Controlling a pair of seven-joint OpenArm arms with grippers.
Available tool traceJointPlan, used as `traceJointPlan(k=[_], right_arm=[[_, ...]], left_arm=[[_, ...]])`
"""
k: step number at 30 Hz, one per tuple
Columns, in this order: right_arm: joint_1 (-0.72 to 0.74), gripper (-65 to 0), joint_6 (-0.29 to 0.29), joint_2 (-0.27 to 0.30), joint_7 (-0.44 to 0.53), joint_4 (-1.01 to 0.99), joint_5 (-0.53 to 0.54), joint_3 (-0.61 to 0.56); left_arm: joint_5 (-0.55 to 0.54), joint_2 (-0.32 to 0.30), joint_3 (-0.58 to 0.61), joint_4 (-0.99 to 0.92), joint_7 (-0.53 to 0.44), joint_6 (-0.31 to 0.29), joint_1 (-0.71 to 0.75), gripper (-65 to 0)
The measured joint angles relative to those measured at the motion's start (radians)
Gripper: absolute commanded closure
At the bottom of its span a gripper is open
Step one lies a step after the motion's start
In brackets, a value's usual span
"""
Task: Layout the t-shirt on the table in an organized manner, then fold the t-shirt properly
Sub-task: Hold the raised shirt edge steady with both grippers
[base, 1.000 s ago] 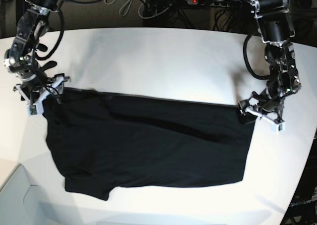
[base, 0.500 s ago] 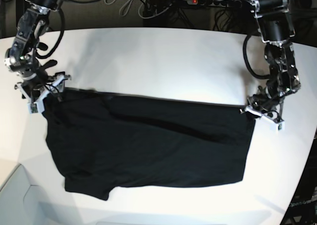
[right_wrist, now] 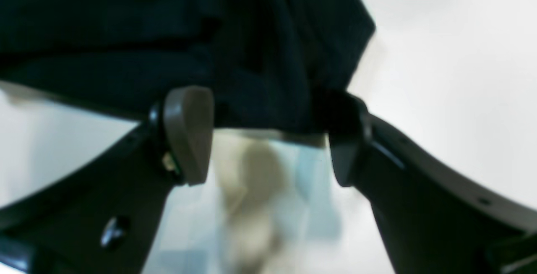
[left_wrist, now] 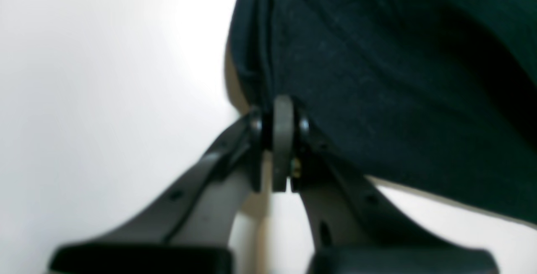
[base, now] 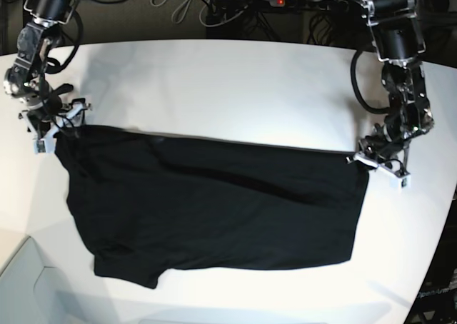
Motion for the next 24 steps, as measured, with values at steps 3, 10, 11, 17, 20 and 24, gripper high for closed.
traceJointPlan(k=[3, 10, 11, 17, 20, 24], right_arm=[[0.009, -42.2, 0.0, 0.003, 0.013, -0.021, 0.003, 0.0], [0.008, -27.8, 0.0, 0.005, 0.025, -0.035, 0.007, 0.0], [0.008, -23.6, 0.0, 0.005, 0.026, -0.035, 0.008, 0.0], [0.005, -0.6, 0.0, 0.005, 0.024, -0.037, 0.023, -0.005], [-0.01, 0.0, 0.0, 0.005, 0.031, -0.03, 0.026, -0.007], [-0.011, 0.0, 0.0, 0.005, 0.031, -0.03, 0.026, -0.006]], left_arm=[[0.0, 0.0, 0.0, 0.0, 0.001, 0.0, 0.001, -0.2], [0.0, 0.0, 0.0, 0.0, 0.001, 0.0, 0.001, -0.2], [0.0, 0.0, 0.0, 0.0, 0.001, 0.0, 0.0, -0.2], [0.0, 0.0, 0.0, 0.0, 0.001, 0.0, 0.003, -0.2], [0.0, 0.0, 0.0, 0.0, 0.001, 0.0, 0.003, -0.2], [0.0, 0.0, 0.0, 0.006, 0.001, 0.0, 0.018, -0.2]])
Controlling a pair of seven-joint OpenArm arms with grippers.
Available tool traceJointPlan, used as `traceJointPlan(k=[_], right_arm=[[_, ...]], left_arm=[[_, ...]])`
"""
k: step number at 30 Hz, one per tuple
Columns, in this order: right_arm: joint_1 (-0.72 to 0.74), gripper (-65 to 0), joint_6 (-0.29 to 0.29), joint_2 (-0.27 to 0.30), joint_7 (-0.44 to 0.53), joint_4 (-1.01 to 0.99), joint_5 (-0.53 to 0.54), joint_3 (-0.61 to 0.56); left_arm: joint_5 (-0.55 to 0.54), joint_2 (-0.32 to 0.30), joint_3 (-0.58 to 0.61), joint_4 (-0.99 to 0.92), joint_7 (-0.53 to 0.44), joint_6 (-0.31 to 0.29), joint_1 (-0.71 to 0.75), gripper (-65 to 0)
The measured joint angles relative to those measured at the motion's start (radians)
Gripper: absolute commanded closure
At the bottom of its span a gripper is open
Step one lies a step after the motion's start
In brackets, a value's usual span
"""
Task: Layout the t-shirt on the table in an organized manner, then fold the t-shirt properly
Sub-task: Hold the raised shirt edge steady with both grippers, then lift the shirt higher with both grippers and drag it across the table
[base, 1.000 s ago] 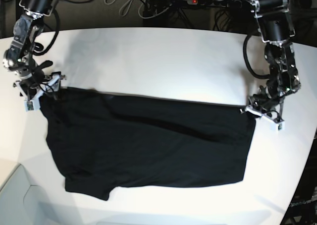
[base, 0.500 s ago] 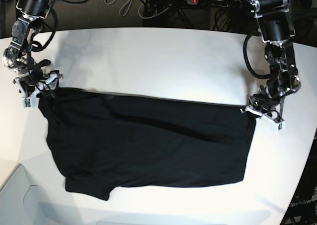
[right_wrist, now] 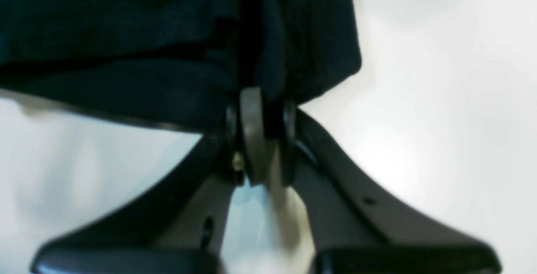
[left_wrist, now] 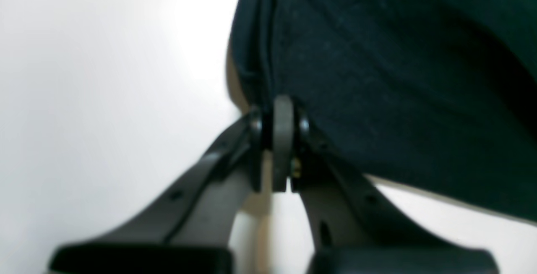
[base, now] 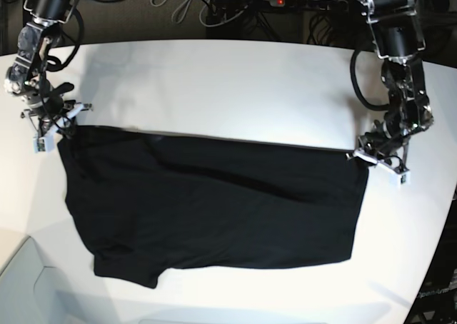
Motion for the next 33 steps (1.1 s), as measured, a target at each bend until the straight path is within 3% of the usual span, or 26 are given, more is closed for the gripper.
traceJointPlan(k=[10, 22, 33], right_arm=[[-0.054, 0.0, 0.003, 0.016, -0.042, 0.094, -0.019, -0.002], [-0.044, 0.0, 0.003, 0.016, -0.1, 0.291, -0.02, -0.003], [0.112, 0.0, 0.003, 0.021, -0.14, 0.299, -0.029, -0.029]], left_arm=[[-0.008, -0.013, -0.001, 0.012, 0.012, -0.001, -0.001, -0.2], [-0.011, -0.013, -0.001, 0.179, 0.015, -0.004, -0.002, -0.2], [-0.002, -0.013, 0.0, 0.178, 0.023, 0.0, -0.14, -0.2]])
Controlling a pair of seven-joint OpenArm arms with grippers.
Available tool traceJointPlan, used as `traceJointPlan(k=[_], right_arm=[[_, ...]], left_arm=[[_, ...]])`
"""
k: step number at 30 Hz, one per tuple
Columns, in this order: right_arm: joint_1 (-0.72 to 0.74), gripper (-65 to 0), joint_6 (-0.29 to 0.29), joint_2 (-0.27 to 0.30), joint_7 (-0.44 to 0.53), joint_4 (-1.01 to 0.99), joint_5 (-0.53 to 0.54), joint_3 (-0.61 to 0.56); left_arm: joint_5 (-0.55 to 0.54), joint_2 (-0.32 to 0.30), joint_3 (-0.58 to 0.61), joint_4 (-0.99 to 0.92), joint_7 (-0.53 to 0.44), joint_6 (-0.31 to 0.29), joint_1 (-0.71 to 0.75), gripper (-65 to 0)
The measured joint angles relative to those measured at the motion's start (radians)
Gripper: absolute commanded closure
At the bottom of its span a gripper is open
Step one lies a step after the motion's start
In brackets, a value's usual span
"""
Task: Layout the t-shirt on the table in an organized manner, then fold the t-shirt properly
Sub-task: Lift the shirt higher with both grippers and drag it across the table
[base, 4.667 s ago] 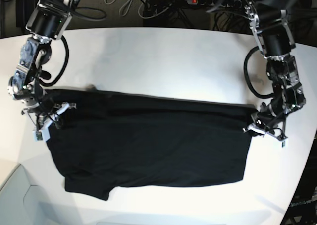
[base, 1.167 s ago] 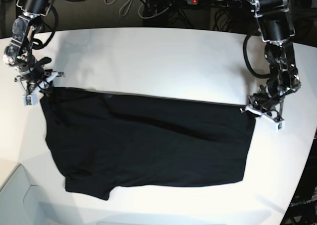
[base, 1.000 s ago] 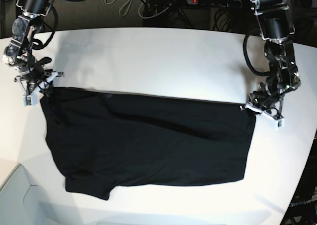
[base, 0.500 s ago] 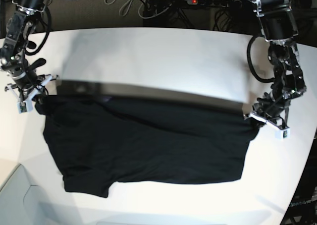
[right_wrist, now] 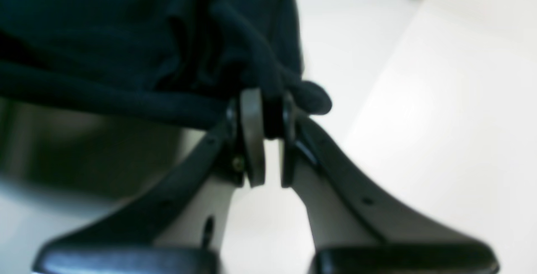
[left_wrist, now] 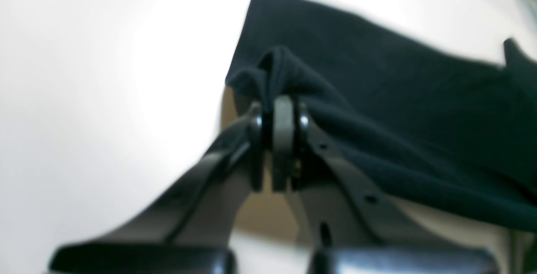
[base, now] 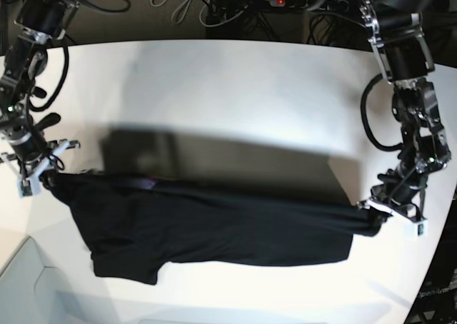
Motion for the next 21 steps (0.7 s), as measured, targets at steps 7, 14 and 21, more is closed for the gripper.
traceJointPlan(k=[7, 14, 21], right_arm=[[0.129, 0.0, 0.001, 0.019, -0.166, 0.003, -0.073, -0.061], [0.127, 0.0, 0.001, 0.021, -0.182, 0.001, -0.076, -0.057], [0.192, 0.0, 0.001, 0.09, -0.288, -0.008, -0.074, -0.209]], left_arm=[[-0.006, 0.0, 0.001, 0.0, -0.008, 0.001, -0.06, -0.2], [-0.006, 0.004, 0.0, 0.0, 0.0, 0.0, -0.054, -0.2], [-0.009, 0.002, 0.0, 0.0, -0.009, 0.001, -0.078, -0.2]])
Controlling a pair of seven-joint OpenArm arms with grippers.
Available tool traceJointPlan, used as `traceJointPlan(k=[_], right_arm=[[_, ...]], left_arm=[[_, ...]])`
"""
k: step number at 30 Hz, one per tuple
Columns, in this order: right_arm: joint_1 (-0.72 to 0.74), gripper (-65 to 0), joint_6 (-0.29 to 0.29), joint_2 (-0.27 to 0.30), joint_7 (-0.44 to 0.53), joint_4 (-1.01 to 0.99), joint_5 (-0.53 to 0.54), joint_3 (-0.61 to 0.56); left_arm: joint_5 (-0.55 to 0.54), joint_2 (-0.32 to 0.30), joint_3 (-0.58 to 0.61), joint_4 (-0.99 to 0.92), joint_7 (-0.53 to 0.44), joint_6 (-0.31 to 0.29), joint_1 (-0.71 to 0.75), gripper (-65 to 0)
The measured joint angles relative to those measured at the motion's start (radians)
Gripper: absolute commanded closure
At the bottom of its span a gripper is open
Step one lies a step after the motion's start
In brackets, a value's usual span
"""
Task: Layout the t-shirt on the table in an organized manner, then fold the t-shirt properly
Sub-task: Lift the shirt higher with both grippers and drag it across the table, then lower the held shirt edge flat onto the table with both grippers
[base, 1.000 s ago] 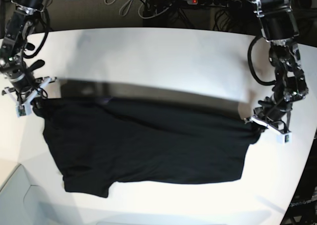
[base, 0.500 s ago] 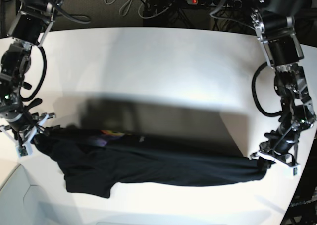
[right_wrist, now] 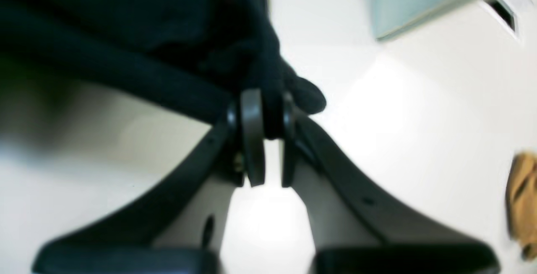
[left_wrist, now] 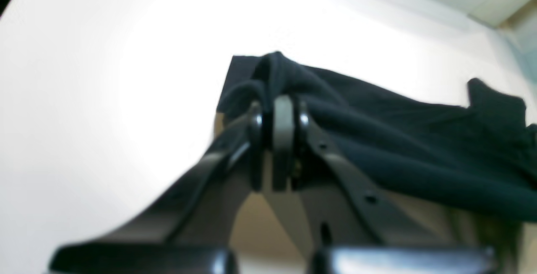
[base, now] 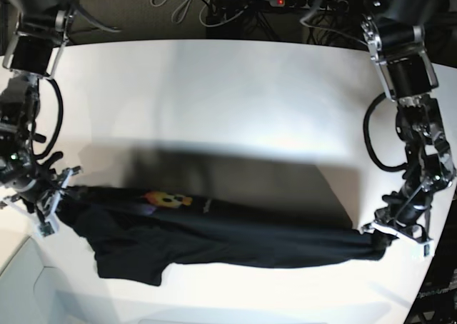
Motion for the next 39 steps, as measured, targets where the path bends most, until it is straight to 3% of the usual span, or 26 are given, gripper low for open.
traceJointPlan(k=[9, 15, 20, 23, 27, 39], right_arm=[[0.002, 0.0, 0.0, -0.017, -0.01, -0.004, 0.015, 0.13], [-0.055, 0.0, 0.0, 0.012, -0.064, -0.007, 0.02, 0.004], [-0.089, 0.0, 0.002, -0.018, -0.101, 0.03, -0.001, 0.034], [-0.066, 0.0, -0.001, -0.077, -0.077, 0.08, 0.011, 0.148], [-0.076, 0.0, 0.0, -0.084, -0.212, 0.066, -0.003, 0.129], [-0.129, 0.0, 0.0, -0.087, -0.214, 0.111, 0.001, 0.116]], left_arm=[[-0.005, 0.001, 0.0, 0.0, 0.012, -0.002, 0.006, -0.2], [0.001, 0.003, -0.002, 0.009, -0.002, -0.001, 0.055, -0.2], [0.004, 0.008, -0.002, 0.008, 0.015, -0.002, 0.088, -0.2], [-0.001, 0.009, -0.002, 0.01, 0.002, -0.002, 0.096, -0.2], [0.0, 0.008, -0.002, 0.01, 0.002, -0.005, 0.134, -0.2], [0.0, 0.008, -0.002, 0.066, 0.001, -0.002, 0.203, -0.2]])
